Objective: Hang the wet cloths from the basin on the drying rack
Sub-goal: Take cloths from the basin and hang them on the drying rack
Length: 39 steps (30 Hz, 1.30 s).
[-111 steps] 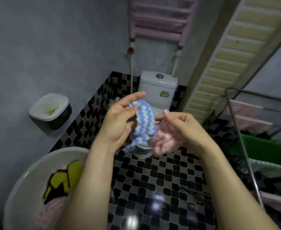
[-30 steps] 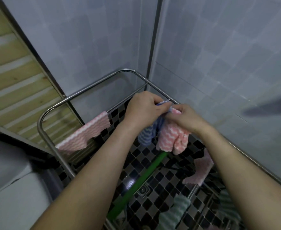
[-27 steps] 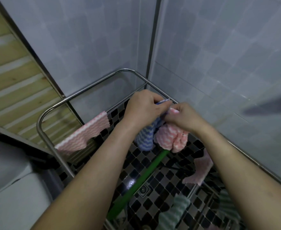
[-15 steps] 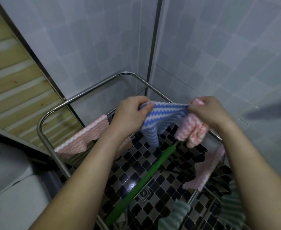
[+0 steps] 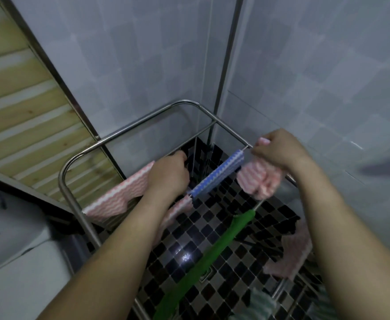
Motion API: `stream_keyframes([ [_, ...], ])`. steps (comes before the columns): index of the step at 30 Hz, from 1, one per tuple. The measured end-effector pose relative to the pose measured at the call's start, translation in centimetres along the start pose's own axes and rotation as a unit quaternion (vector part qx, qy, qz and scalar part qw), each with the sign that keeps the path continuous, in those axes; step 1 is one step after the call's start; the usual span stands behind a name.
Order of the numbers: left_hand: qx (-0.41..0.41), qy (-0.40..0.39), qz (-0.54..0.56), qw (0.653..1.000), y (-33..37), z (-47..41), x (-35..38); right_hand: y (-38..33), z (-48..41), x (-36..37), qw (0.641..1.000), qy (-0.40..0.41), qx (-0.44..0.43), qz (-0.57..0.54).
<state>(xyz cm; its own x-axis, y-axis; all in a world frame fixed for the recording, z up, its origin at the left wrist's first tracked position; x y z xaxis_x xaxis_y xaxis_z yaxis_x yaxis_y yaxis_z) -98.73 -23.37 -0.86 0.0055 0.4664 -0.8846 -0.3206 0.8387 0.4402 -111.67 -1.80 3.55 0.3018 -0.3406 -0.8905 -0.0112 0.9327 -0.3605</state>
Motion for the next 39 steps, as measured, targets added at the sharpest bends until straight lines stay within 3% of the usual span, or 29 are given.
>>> stream_keyframes([
  [3,0.058,0.010,0.056,0.997,1.9,1.1,0.2,1.2,1.0,0.6,0.993,-0.108,0.045,0.001],
  [7,0.099,-0.036,0.020,0.994,3.3,2.0,2.0,0.7,1.1,3.7,0.985,-0.140,0.075,-0.062],
  [13,0.101,0.008,0.019,0.995,3.0,1.4,2.2,0.6,0.1,6.9,0.970,-0.065,0.127,-0.196],
  [22,0.098,0.043,0.039,0.994,3.7,0.1,2.4,0.0,-1.4,5.5,0.974,0.100,0.089,-0.183],
  [25,0.105,0.029,0.027,0.994,3.5,0.3,2.3,1.1,-1.7,5.7,0.976,0.082,0.097,-0.176],
  [29,0.112,-0.001,0.014,0.994,3.0,1.0,2.7,1.4,-2.0,7.3,0.980,-0.005,0.107,-0.170],
  [39,0.108,-0.005,0.025,0.994,2.7,1.4,2.6,1.2,-0.6,6.6,0.972,-0.027,0.120,-0.199],
])
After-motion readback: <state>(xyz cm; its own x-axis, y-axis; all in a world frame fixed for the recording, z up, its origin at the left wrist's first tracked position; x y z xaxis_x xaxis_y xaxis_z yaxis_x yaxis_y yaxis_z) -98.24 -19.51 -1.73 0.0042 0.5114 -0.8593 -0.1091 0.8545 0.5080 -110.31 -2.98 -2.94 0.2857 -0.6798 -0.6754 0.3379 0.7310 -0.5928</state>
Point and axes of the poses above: each hand's wrist, its own z-axis away from the middle knuckle, its own x-axis out of the palm, y = z × x, the point moved 6 cm from there along -z, towards the middle knuckle, and after that the axes turned 7 degrees about x, right-handed, at the moved point
